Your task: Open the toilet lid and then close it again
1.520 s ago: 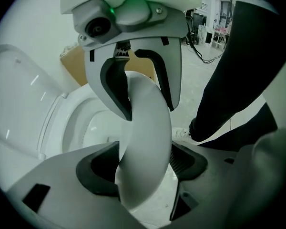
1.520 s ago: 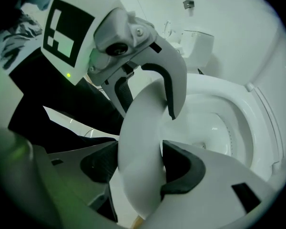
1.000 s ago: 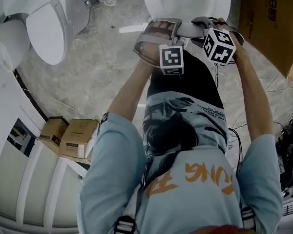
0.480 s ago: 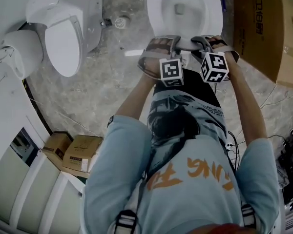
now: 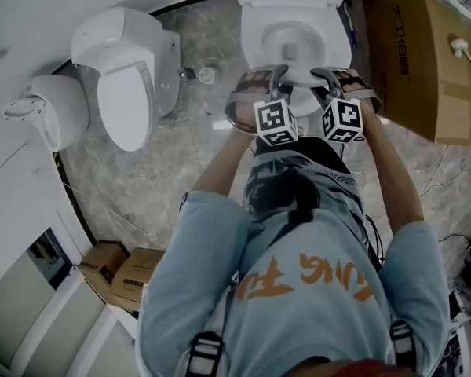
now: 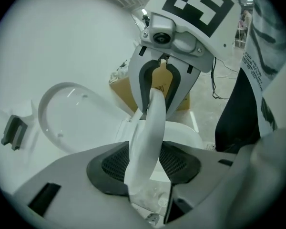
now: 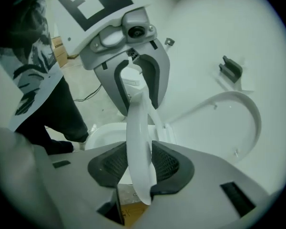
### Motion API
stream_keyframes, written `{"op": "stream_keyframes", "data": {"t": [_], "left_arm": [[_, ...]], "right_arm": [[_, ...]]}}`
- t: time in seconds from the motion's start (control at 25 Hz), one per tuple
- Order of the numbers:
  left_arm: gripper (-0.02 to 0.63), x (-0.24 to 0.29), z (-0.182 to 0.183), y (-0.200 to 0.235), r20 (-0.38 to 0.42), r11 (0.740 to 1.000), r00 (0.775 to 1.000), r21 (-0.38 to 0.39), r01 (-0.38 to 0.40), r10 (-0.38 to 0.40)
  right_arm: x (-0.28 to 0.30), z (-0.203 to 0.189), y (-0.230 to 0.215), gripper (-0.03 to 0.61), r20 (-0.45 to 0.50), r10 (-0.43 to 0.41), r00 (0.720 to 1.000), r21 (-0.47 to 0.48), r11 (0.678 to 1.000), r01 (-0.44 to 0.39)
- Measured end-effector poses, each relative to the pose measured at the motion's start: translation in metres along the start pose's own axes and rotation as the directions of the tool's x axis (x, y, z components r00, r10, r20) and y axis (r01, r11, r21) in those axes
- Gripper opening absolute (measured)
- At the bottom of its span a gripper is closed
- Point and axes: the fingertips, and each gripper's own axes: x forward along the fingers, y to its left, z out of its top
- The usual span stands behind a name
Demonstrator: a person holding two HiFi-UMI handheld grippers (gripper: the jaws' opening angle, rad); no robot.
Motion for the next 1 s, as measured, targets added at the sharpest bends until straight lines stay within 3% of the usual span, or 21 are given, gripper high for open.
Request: {"op": "stream_keyframes", "data": {"t": [0.24,0.52,1.0], "left_arm": [[0.195,-0.015,0.021,0.063,0.039,0.994,0.994,-0.007,-0.106,0.106],[0.176,-0.021,0.036,0.121,0.076,0.986,0.983,-0.008,-0.166,0.166],[0.117,-0.007,0.039,0.222,0.103,0.966,0.96,-0.036,-0.256,0.259]], "right_arm": [[-0.022,0.009,-0.066,0.133,-0.008,-0.165,0.986,0.052,0.985,0.165],[-0.037,0.014,-0.129,0.132,-0.059,-0.331,0.942,0.066,0.94,0.334],[-0.039,0.017,-0.232,0.109,-0.104,-0.487,0.867,0.126,0.859,0.497]]}}
